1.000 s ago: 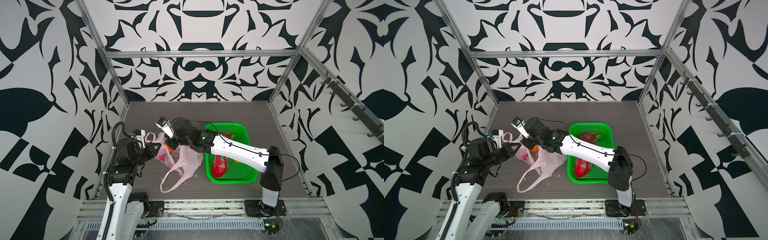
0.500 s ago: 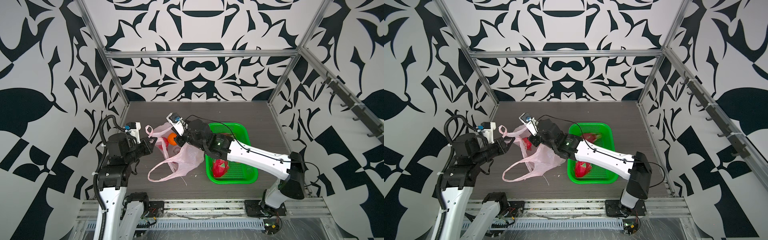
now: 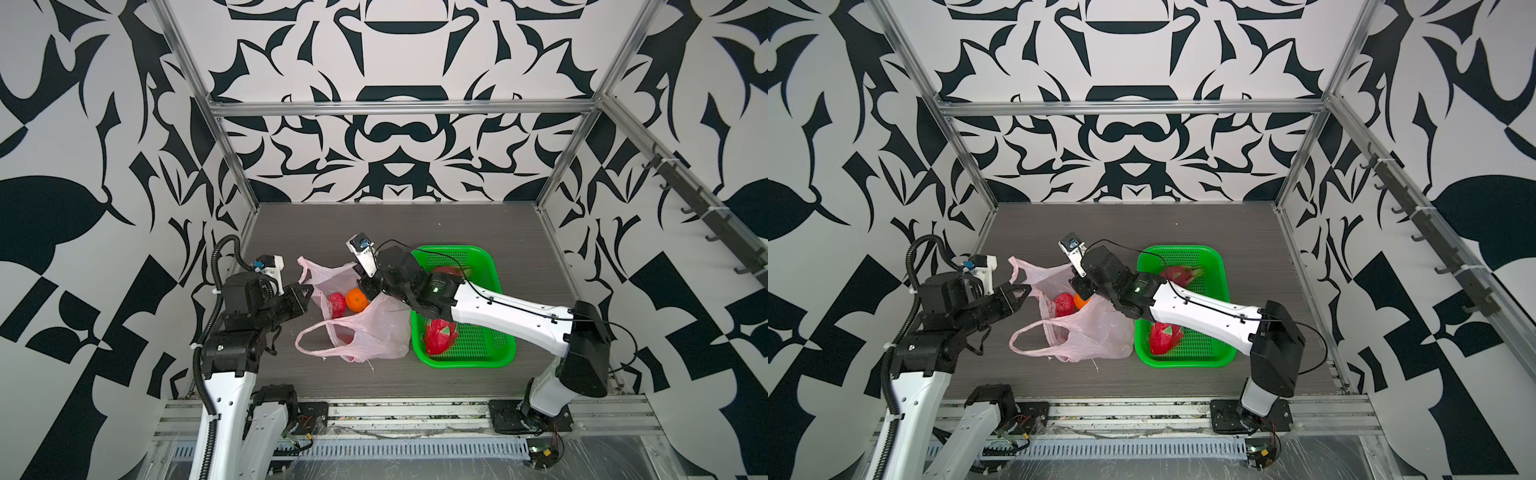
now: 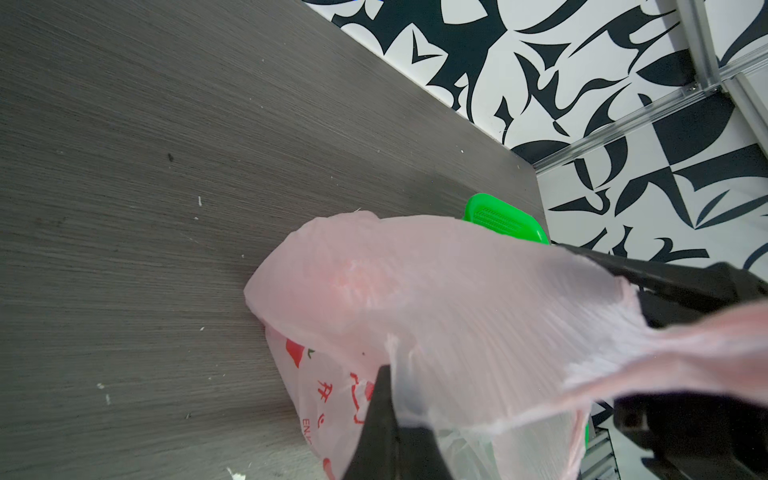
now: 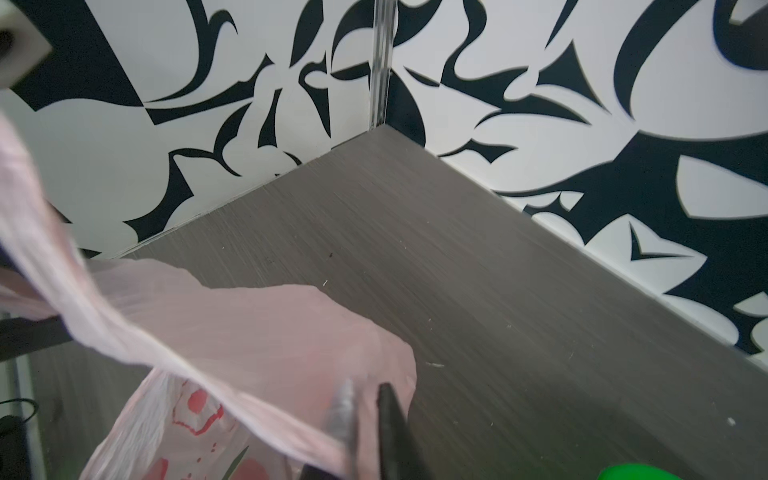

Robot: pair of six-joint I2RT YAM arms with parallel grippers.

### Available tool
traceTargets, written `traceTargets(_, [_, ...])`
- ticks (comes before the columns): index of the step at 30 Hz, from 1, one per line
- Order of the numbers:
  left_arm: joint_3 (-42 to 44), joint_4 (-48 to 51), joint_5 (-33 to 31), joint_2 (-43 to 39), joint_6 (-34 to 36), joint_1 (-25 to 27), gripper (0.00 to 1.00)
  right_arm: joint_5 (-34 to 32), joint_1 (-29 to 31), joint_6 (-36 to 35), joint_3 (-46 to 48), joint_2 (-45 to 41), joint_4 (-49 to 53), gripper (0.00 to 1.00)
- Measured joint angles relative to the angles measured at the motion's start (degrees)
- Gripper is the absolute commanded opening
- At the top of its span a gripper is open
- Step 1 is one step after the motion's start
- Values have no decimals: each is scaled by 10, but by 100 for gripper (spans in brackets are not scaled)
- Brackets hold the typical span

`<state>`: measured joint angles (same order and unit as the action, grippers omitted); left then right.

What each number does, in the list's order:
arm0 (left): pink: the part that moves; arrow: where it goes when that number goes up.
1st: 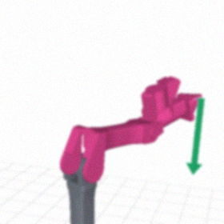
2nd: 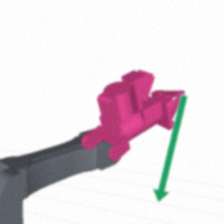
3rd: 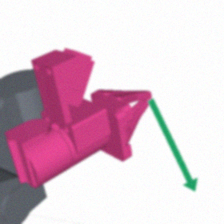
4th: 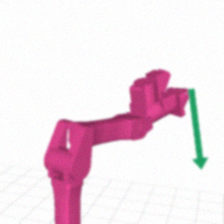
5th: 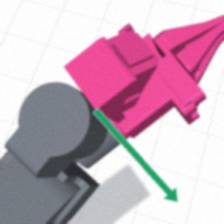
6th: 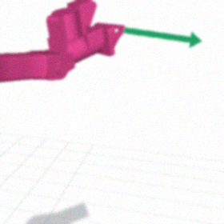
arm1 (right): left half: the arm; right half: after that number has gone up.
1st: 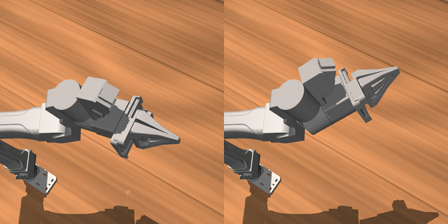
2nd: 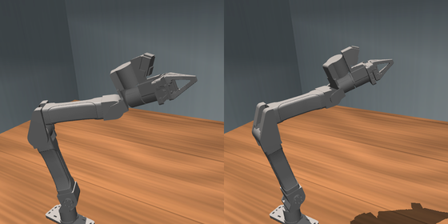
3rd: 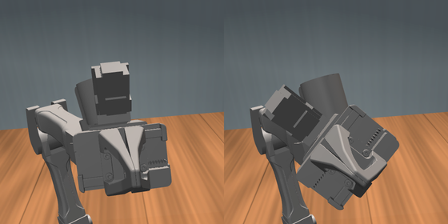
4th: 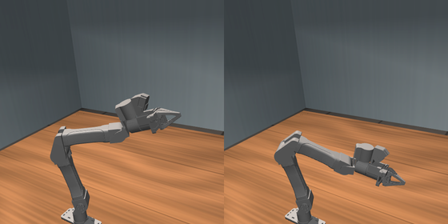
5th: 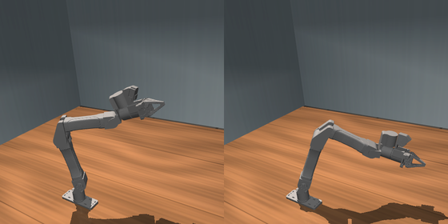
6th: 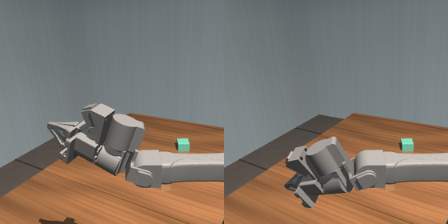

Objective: Untie the knot of the plastic bag and take out the fruit

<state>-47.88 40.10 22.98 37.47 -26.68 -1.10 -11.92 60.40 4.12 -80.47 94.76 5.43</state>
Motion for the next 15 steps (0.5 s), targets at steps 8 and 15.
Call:
traceTargets(8, [47,-2,9,-22,-25,0,0,-4,8,43,-5,-52,147,55])
traceTargets(15, [67,-16,9,-48,-53,0,0,-45,73,70,-95,-89,270,27])
